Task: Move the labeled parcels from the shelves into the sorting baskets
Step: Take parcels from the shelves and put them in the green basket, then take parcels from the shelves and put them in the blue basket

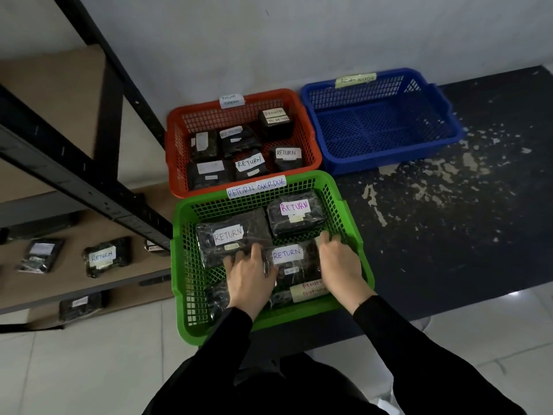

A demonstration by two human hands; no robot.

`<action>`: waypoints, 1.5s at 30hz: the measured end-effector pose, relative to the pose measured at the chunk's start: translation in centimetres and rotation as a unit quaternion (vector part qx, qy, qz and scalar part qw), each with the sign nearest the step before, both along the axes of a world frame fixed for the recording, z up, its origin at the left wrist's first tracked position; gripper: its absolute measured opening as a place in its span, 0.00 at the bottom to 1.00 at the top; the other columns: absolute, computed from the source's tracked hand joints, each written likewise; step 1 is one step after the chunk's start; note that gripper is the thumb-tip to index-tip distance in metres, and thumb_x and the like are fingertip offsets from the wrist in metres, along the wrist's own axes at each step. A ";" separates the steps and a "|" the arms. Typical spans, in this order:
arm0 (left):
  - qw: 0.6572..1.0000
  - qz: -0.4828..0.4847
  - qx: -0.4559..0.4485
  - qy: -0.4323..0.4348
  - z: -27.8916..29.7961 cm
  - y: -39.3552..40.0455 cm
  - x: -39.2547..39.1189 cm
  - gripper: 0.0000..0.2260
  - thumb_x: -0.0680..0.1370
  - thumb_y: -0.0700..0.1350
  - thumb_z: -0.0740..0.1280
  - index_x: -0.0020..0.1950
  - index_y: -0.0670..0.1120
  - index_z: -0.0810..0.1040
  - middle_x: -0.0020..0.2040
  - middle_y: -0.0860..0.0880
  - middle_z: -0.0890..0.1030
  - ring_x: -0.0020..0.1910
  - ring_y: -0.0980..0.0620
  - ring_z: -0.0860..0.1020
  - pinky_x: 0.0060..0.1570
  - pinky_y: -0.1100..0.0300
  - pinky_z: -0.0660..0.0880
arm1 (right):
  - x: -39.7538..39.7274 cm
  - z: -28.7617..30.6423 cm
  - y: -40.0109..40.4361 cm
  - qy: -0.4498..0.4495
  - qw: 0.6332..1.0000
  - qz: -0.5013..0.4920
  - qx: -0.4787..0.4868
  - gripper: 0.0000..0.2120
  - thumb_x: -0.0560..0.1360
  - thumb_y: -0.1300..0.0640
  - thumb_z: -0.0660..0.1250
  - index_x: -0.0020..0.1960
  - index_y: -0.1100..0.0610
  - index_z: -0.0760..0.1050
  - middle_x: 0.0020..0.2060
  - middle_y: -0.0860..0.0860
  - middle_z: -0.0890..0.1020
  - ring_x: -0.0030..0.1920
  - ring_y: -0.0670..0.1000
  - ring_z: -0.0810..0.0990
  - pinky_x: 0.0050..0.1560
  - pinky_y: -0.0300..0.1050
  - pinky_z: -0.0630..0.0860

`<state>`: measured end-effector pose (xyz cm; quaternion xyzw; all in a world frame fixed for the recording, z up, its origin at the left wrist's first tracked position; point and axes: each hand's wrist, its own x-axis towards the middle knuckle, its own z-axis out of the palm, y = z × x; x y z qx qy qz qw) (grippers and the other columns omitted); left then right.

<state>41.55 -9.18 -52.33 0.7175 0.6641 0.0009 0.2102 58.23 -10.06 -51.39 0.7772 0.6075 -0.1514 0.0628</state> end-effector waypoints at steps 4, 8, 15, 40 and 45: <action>0.999 -0.022 0.004 0.023 -0.6 -0.2 -0.5 0.23 0.77 0.59 0.62 0.66 0.47 0.67 0.49 0.49 0.82 0.61 0.47 0.73 0.67 0.47 0.55 | 0.2 -0.1 -0.2 -0.004 1.000 0.011 -0.004 0.17 0.78 0.69 0.56 0.67 0.63 0.64 0.52 0.59 0.78 0.47 0.56 0.82 0.35 0.44 0.71; 0.999 -0.024 0.011 0.028 -0.7 -0.2 -0.4 0.22 0.77 0.58 0.63 0.66 0.48 0.67 0.49 0.49 0.81 0.61 0.47 0.73 0.68 0.47 0.53 | 0.2 -0.2 -0.3 -0.002 1.000 0.016 0.000 0.19 0.78 0.70 0.57 0.68 0.64 0.64 0.54 0.59 0.78 0.48 0.56 0.82 0.37 0.44 0.73; 0.994 -0.060 0.053 0.077 -1.3 -0.7 0.0 0.17 0.77 0.56 0.61 0.62 0.50 0.74 0.56 0.49 0.80 0.61 0.47 0.73 0.65 0.47 0.57 | 0.6 0.1 -0.8 0.024 0.999 0.037 0.006 0.21 0.76 0.70 0.59 0.67 0.61 0.63 0.56 0.59 0.75 0.48 0.57 0.81 0.40 0.47 0.75; 0.974 0.092 0.199 -0.046 5.8 -7.3 -18.3 0.09 0.74 0.47 0.64 0.51 0.49 0.80 0.45 0.52 0.81 0.44 0.46 0.79 0.48 0.54 0.69 | -13.3 4.9 -4.0 0.266 0.921 0.194 0.209 0.10 0.76 0.56 0.65 0.57 0.55 0.75 0.50 0.50 0.78 0.48 0.50 0.76 0.44 0.43 0.73; 0.975 0.116 0.182 -0.055 4.6 -8.6 -26.7 0.09 0.75 0.49 0.62 0.51 0.51 0.79 0.46 0.54 0.80 0.46 0.49 0.79 0.52 0.55 0.69 | -22.7 5.1 -4.6 0.299 0.907 0.207 0.213 0.10 0.76 0.57 0.66 0.57 0.54 0.76 0.50 0.48 0.77 0.54 0.49 0.74 0.52 0.37 0.69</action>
